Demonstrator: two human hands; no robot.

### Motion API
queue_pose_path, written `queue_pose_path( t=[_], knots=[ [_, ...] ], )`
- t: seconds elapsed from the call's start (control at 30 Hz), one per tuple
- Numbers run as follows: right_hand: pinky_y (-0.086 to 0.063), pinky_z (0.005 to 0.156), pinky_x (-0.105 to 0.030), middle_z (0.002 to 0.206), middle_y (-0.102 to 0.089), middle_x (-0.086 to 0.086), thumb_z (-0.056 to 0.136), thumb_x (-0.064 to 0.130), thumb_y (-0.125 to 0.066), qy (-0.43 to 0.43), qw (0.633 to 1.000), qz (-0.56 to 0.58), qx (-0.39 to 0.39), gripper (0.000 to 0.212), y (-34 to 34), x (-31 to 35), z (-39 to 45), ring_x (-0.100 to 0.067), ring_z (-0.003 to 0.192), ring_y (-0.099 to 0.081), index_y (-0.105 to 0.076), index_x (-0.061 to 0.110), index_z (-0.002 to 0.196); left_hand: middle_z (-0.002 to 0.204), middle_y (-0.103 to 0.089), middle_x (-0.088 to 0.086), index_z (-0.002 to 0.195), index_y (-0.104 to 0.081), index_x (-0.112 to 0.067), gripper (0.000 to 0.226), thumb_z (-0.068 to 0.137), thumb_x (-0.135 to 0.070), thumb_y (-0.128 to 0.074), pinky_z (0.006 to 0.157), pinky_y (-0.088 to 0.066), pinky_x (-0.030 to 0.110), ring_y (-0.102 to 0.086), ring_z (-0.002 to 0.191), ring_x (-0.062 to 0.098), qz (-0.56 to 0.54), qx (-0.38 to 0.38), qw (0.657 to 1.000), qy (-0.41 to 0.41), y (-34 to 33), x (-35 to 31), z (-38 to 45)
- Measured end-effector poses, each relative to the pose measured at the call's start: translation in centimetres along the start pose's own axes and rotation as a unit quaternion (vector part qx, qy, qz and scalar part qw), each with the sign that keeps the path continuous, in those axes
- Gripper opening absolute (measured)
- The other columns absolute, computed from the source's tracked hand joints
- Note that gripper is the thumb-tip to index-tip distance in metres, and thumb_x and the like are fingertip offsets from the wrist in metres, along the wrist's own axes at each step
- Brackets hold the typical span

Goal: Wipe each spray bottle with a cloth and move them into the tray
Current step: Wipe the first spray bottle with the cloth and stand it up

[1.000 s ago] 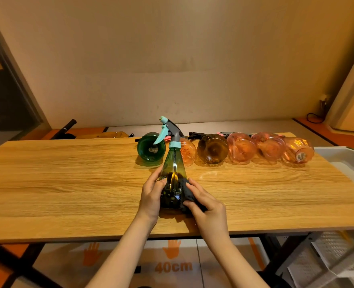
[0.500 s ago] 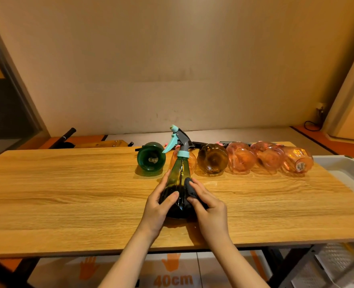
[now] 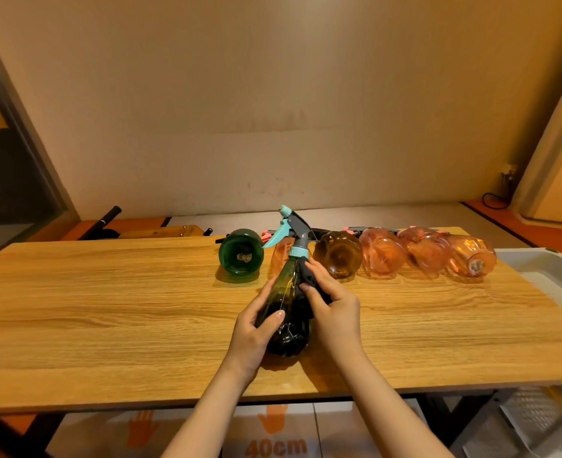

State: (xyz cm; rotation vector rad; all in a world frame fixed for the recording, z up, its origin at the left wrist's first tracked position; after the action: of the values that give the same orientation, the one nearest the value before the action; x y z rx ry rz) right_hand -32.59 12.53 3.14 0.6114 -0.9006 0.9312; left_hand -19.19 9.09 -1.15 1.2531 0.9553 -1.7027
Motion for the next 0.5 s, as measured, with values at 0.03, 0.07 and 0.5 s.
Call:
queue_pose_path(
  t=[0.03, 0.07, 0.5],
  knots=[
    [-0.036, 0.094, -0.005, 0.117, -0.053, 0.020, 0.082, -0.006, -0.062, 0.001, 1.000, -0.004, 0.002, 0.051, 0.1, 0.0, 0.0, 0.019, 0.112, -0.044, -0.052, 0.032, 0.115, 0.133, -0.055, -0.012, 0.127, -0.050, -0.038, 0.063, 0.066, -0.042, -0.065, 0.088, -0.052, 0.025, -0.056, 0.120, 0.005, 0.003, 0.000, 1.000, 0.000, 0.0, 0.0, 0.0],
    [-0.035, 0.094, -0.004, 0.117, -0.053, 0.021, 0.082, -0.006, -0.062, 0.001, 1.000, -0.007, 0.004, 0.051, 0.1, 0.1, 0.0, 0.019, 0.112, -0.044, -0.052, 0.033, 0.115, 0.133, -0.055, -0.011, 0.128, -0.050, -0.038, 0.063, 0.066, -0.042, -0.065, 0.089, -0.052, 0.025, -0.055, 0.121, 0.005, 0.004, 0.001, 1.000, -0.001, 0.0, 0.0, 0.0],
    [-0.030, 0.097, -0.003, 0.127, -0.047, 0.021, 0.084, 0.001, -0.063, -0.019, 0.999, -0.007, 0.038, 0.052, 0.0, -1.9, -4.2, 0.017, 0.121, -0.037, -0.050, 0.041, 0.116, 0.136, -0.056, -0.004, 0.130, -0.050, -0.038, 0.064, 0.068, -0.044, -0.068, 0.095, -0.050, 0.026, -0.054, 0.124, 0.009, -0.004, -0.015, 1.000, 0.001, 0.4, 0.5, 0.3]
  ],
)
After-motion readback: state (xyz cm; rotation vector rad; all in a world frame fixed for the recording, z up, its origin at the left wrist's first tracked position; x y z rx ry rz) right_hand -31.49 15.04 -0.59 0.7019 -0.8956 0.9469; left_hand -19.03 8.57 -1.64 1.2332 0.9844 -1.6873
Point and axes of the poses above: each hand's wrist, its own z-axis towards the middle knuckle, its own y-axis out of the back of the hand, x = y × z, the point moved 6 cm from there along z, towards the middle knuckle
